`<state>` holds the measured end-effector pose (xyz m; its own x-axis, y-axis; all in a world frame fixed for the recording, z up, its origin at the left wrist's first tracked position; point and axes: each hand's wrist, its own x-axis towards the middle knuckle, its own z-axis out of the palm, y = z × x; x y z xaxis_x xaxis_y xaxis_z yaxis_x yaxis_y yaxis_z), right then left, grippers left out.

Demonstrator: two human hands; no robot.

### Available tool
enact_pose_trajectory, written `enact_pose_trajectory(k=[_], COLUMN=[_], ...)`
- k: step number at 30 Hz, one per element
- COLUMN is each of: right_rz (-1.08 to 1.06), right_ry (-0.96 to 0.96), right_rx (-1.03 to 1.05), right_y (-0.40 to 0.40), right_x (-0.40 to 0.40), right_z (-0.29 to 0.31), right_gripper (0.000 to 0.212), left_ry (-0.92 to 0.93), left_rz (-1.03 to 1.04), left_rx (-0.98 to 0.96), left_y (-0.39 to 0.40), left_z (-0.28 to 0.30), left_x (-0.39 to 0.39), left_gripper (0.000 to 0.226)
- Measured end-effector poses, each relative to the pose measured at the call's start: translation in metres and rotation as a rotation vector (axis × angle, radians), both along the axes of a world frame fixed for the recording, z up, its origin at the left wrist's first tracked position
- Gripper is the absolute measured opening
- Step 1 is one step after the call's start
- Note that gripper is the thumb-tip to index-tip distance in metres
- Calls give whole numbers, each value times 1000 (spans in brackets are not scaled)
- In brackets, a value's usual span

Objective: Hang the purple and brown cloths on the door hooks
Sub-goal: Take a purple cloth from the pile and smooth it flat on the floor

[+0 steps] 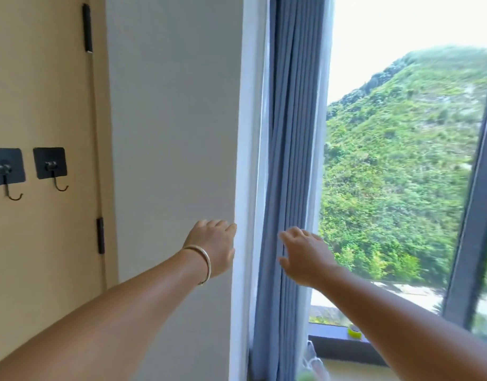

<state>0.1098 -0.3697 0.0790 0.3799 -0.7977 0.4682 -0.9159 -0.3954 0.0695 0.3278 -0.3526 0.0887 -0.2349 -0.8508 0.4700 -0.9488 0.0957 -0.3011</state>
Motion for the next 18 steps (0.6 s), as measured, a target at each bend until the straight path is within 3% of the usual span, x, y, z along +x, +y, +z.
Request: enact_pose_trajectory(k=[7,18], right_rz=[-233,-610], right_ry=[-52,-81], right_rx=[-1,50], right_y=[25,107], right_x=[-139,-367], right_z=[4,-8], right_gripper=[55,59], left_ry=[-15,-45], left_rz=[-207,-509], left_rx=[-2,36], left_y=[-20,-6], left_z=[12,-1], left_x=[-133,-362], left_gripper=[54,52])
